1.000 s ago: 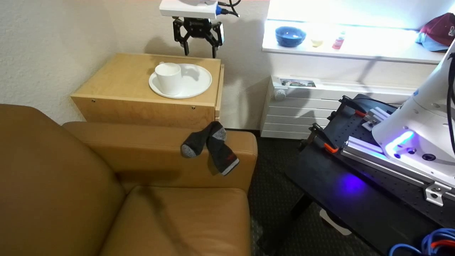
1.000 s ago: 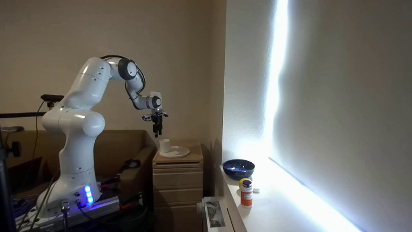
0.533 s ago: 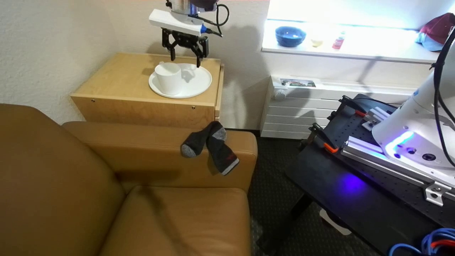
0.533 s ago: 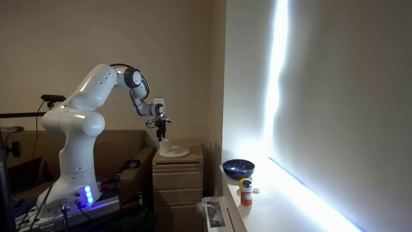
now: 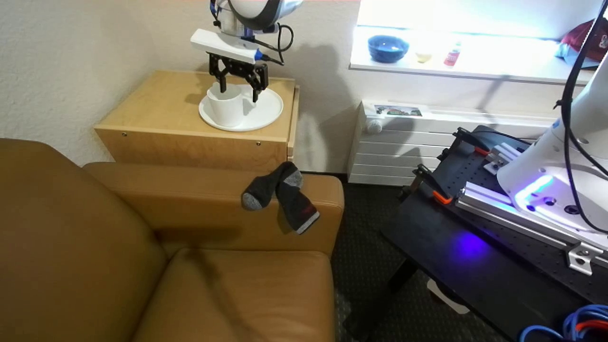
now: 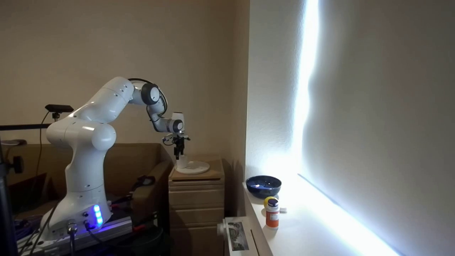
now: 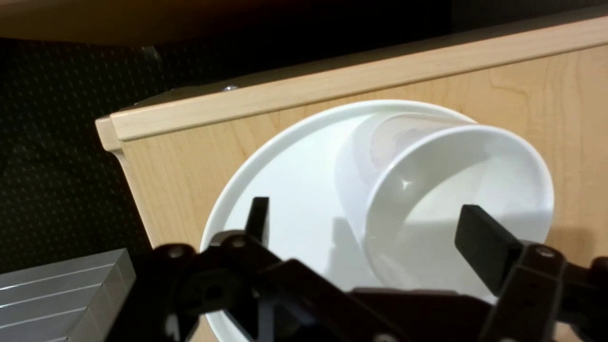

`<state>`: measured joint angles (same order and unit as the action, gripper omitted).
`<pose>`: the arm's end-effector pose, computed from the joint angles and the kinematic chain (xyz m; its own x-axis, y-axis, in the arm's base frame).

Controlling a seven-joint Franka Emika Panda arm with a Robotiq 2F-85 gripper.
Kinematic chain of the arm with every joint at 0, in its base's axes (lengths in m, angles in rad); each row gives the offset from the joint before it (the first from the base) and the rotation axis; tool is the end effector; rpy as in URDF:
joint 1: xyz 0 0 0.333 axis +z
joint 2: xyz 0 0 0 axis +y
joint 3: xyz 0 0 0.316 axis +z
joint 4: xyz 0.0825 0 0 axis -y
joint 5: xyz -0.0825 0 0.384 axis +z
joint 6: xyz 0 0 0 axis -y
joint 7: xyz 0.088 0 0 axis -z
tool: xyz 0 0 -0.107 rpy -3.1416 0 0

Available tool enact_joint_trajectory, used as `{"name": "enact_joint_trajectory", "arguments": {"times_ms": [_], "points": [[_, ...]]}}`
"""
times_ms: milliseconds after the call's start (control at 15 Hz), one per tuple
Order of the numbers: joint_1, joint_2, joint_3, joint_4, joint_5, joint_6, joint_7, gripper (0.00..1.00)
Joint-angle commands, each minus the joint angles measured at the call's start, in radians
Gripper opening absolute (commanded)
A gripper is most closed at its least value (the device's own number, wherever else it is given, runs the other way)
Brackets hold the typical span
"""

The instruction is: Put the mug on the nightstand and put the lemon in the bowl on the plate

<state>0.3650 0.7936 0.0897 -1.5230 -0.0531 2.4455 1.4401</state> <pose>0.6539 0.3074 0.2027 0.5592 -0.8290 -0.0074 -0.8220 -0.5534 -0.1342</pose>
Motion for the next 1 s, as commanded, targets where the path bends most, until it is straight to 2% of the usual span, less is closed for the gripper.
{"name": "enact_joint_trajectory", "arguments": {"times_ms": [0,267,333,467,533,600,933], "points": [[0.019,0.0,-0.021,0.003,0.022,-0.002,-0.012,1.0],[0.022,0.024,-0.032,0.021,0.025,-0.082,0.001,1.0],[0.022,0.006,-0.029,0.003,0.021,-0.05,-0.006,1.0],[0.022,0.013,-0.032,0.003,0.021,-0.059,-0.006,1.0],[0.021,0.014,-0.031,0.002,0.021,-0.045,-0.011,0.75],[0.018,0.014,-0.028,0.002,0.025,-0.041,-0.015,0.74],[0.017,0.015,-0.029,0.001,0.027,-0.032,-0.011,0.38]]}}
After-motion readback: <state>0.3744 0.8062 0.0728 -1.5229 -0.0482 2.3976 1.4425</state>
